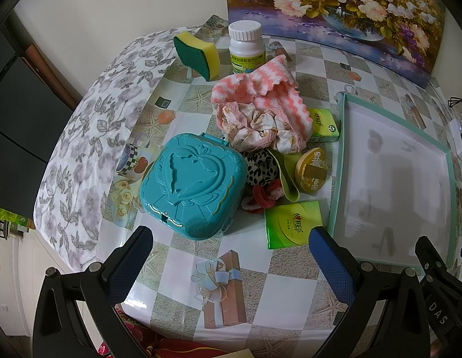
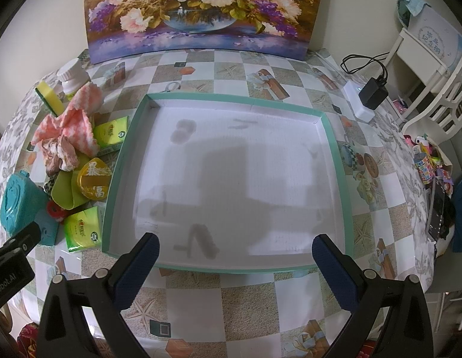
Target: Organize soft objects
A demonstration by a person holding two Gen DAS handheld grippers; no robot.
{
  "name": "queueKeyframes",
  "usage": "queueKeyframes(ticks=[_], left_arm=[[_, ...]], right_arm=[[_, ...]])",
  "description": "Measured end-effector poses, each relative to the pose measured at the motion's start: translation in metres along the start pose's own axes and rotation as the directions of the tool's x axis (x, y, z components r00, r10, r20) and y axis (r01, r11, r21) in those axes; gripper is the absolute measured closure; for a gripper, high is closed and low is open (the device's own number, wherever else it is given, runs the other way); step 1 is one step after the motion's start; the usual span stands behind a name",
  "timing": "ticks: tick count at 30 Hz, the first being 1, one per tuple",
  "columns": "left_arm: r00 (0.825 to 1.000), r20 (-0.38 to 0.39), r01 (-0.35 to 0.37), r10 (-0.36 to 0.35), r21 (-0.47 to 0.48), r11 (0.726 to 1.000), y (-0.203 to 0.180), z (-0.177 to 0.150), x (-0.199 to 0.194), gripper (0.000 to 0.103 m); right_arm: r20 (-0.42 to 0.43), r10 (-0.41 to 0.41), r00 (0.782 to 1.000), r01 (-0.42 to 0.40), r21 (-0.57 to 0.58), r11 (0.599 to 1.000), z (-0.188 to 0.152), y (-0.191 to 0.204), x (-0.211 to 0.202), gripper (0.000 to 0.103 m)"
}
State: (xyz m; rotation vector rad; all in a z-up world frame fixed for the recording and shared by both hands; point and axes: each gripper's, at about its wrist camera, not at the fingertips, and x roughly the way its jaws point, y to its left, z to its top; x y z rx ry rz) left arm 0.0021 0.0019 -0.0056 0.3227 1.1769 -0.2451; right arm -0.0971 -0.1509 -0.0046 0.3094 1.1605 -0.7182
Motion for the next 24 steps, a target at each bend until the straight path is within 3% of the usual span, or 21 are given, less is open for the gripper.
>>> queueKeyframes(ticks=[4,7,13,19,24], left_arm=[[1.0,0.005,0.012,-0.011,-0.028,1.0,0.005,-0.001,-0.001,0.0],[1.0,0.024,0.022,-0.02,-0.111,0.994,0.022,-0.001,-0.004,0.0],[1.0,0.004,-0.006,0.008,-0.203,0.979,0.05,0.001,0.002,0.0],[1.0,-0.007,-0.002,0.0,-0.311,0.95,0.078,0.003,0.008,0.0],[1.0,-0.02,0.0,-0.009,-0.399,0.917,0.1,0.003,0.017,0.0]], right_arm=[[0.002,0.005,1.0,-0.005,-0.004,1.0,-0.001,0.001,0.0,0.0],[0.013,0.071,0.997,-0.071,-0.017,0.997,-0.002,0.009,-0.002,0.0],[-0.012,0.294,0.956,-0.294,-0.096,0.951,-0.006,0.046,-0.004,0.0],[-0.05,0.383,0.922,-0.385,-0.198,0.901,-0.008,0.088,0.001,0.0],[-0.067,0.403,0.913,-0.405,-0.28,0.871,-0.008,0.113,0.006,0.0]])
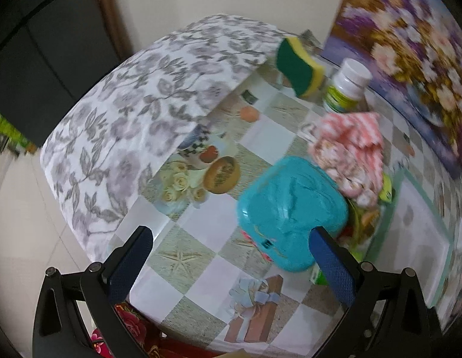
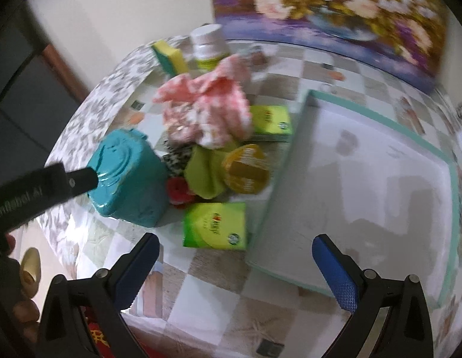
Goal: Organize soft objects
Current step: 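Reach the right tool to the green tissue packet and close on it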
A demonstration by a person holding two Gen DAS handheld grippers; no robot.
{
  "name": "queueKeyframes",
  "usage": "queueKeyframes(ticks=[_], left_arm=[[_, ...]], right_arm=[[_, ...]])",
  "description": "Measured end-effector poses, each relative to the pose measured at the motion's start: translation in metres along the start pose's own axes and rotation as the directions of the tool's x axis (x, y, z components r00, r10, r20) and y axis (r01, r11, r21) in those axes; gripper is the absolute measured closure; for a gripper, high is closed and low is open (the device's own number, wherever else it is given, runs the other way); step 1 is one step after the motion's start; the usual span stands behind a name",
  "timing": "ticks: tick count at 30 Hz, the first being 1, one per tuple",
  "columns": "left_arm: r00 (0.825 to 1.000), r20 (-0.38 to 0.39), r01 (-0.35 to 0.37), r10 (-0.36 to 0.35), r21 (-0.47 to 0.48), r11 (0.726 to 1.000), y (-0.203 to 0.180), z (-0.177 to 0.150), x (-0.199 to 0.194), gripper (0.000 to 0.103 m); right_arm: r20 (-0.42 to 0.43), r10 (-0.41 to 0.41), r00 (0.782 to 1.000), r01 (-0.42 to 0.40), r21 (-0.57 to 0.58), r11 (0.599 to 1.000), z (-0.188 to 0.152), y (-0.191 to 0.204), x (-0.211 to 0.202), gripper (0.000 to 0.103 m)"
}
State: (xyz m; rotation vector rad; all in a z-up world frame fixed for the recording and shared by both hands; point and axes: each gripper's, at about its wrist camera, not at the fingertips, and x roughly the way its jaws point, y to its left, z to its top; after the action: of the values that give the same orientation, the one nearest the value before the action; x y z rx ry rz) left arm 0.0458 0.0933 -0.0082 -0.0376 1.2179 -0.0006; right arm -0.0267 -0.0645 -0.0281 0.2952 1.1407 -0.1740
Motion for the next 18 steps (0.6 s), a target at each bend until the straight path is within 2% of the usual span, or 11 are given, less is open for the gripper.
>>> queueKeyframes(ticks=[8,11,18], left_arm=[[1.0,-0.021,0.014,-0.015,-0.082,0.996,0.017,0.008,0.009,0.0],[1.0,-0.018,0.017,-0.019,-0.111,0.994,0.022,0.011,0.01,0.0],[0.999,-0.02,0.045,-0.048,-0.154,0.987,0.027,0.014,0.013,0.0]], right_arm=[[-0.011,0.047,0.999,-0.047,-0.099,0.994,0.01,0.022,0.016,0.004],[-0.037,0.051,0.998,-0.055,-0.107,0.993,0.013,0.023,0.026,0.01],[-0.075,0.057,0.996,-0.066,-0.121,0.991,0.016,0.027,0.042,0.013]])
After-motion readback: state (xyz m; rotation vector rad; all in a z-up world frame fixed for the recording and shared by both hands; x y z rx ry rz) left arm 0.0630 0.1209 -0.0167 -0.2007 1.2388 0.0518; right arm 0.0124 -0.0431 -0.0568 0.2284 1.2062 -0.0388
